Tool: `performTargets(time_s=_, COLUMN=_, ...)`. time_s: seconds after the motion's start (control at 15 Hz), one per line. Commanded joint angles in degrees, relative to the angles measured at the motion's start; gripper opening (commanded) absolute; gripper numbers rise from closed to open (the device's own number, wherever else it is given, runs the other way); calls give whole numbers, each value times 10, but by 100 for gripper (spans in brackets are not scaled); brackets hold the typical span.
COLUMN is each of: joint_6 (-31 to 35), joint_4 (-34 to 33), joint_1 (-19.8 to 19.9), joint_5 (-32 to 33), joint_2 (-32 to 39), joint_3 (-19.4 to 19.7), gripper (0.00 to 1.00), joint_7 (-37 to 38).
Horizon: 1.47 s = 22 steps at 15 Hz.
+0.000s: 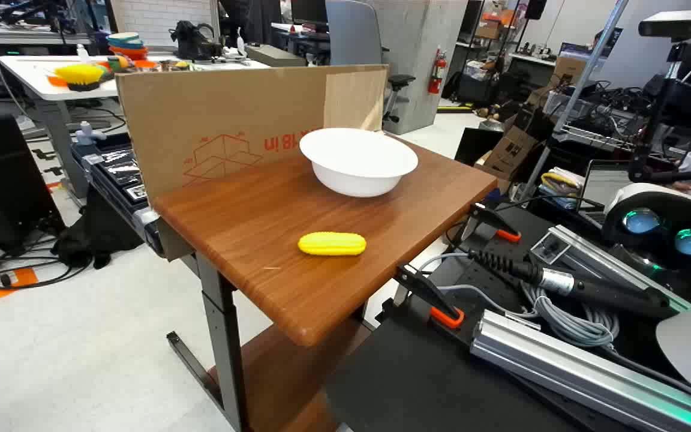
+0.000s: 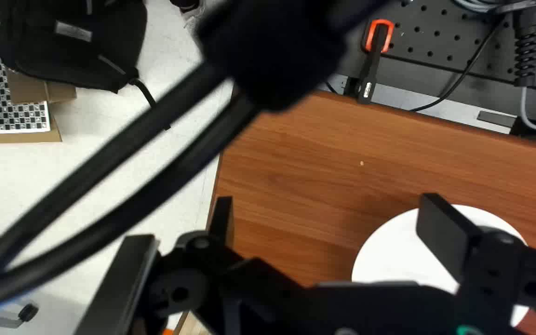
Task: Place the yellow object inside the white basin
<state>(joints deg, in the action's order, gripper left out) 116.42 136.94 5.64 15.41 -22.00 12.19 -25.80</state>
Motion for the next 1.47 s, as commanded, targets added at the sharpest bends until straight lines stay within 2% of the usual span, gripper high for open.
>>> performTargets(time_s=0.0, joint_6=-1, joint_4=-1, joint_1=2, joint_5=-1, joint_2=0, joint_3=-2, gripper=100, joint_7=-1)
performTargets(time_s=0.67, joint_6=-1, joint_4=-1, joint_1=2, joint_5=-1, joint_2=0, joint_3=-2, gripper=100, joint_7=-1)
performTargets(time_s=0.8, joint_6=18, joint_4=-12, joint_1=-8, joint_5=-21, joint_2=9, joint_3=-2, gripper=100, joint_7=-7)
performTargets(time_s=1.07, joint_6=66, joint_4=-22, joint_1=-40, joint_5=-45, joint_2=44, joint_3=-32, gripper=100, joint_7=5)
performTargets(time_s=1.2, joint_6=80, joint_4=-24, joint_1=-70, joint_5=-56, joint_2=71, joint_3=-45, gripper=100, joint_7=-42)
performTargets(time_s=1.4, joint_6=92, joint_4=-24, joint_1=-104, joint_5=-63, joint_2=114, joint_3=-77, gripper=100, joint_7=-75)
